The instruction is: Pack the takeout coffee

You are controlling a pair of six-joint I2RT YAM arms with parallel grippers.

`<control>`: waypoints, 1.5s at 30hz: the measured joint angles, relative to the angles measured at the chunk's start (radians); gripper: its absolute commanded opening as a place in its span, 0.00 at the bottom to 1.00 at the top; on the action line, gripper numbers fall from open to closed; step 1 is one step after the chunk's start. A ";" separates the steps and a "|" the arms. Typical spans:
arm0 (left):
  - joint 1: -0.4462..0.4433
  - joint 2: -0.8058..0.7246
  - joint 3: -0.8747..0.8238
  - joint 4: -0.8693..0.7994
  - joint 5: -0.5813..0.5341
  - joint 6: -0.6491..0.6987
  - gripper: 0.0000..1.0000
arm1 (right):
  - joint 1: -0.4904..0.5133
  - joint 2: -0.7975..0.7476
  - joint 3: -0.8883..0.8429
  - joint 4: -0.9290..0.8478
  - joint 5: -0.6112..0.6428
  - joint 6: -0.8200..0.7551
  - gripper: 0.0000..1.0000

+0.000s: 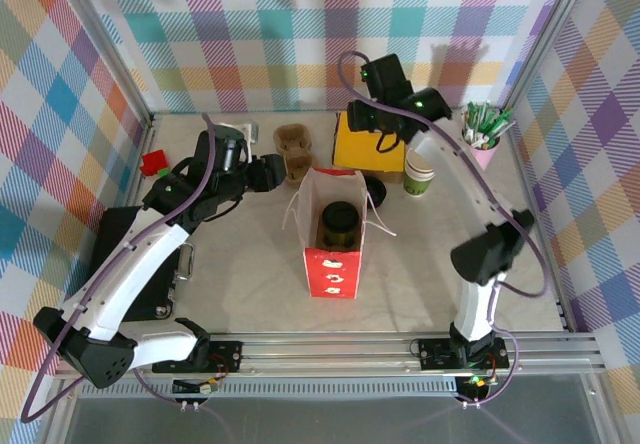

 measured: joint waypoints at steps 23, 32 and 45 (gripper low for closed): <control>0.000 -0.019 -0.006 -0.027 -0.004 0.000 0.56 | -0.056 0.490 0.226 0.006 0.157 0.089 0.70; 0.000 -0.019 -0.010 -0.031 -0.004 0.000 0.56 | -0.080 0.547 0.237 0.015 0.159 0.117 0.69; 0.000 -0.019 -0.012 -0.031 0.000 0.000 0.56 | -0.087 0.628 0.238 0.019 0.109 0.143 0.64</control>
